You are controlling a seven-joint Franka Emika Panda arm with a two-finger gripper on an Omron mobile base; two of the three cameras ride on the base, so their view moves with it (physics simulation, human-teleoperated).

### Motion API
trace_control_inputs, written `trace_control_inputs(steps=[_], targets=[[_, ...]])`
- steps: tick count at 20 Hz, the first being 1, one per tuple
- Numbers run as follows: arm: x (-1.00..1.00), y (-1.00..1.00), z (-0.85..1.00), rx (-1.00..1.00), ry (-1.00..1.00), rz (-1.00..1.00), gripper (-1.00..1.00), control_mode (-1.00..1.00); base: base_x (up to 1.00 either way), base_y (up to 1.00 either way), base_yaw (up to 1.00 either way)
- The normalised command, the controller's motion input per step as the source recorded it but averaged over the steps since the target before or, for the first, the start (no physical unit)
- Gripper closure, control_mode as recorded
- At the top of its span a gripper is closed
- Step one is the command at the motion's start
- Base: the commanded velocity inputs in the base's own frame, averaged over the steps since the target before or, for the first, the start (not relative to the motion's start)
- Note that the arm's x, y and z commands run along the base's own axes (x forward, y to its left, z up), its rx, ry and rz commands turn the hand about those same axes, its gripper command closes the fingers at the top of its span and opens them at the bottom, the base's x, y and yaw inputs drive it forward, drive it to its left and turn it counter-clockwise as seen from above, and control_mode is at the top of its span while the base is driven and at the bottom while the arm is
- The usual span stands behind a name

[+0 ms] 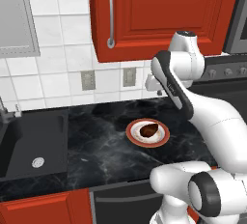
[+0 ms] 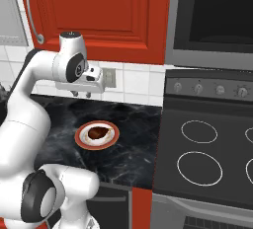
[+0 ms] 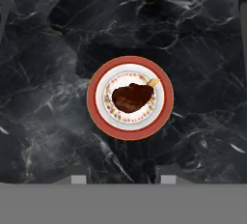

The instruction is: Place the steak on the counter behind the older steak on the same shelf of the fridge to maintain FIFO order. Close the fridge door when finished.

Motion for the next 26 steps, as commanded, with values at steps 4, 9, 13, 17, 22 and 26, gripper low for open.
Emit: trace_control_inputs(steps=[4,9,13,17,22,26], targets=[[-0.1,0.01,-0.08,0.0,0.0,-0.01,-1.0,-1.0,0.0,0.0,0.0],[0.0,0.27,-0.79,0.0,0.0,-0.11,-1.0,-1.0,0.0,0.0,0.0],[0.0,0.15,-1.0,0.03,0.0,-0.32,-1.0,-1.0,0.0,0.0,0.0],[0.0,0.01,-0.91,0.11,0.0,-0.52,-1.0,-1.0,0.0,0.0,0.0],[0.06,-0.12,-0.41,0.22,0.01,-0.59,-1.0,-1.0,0.0,0.0,0.0],[0.43,-0.11,-0.09,0.16,0.0,-0.37,-1.0,-1.0,0.0,0.0,0.0]])
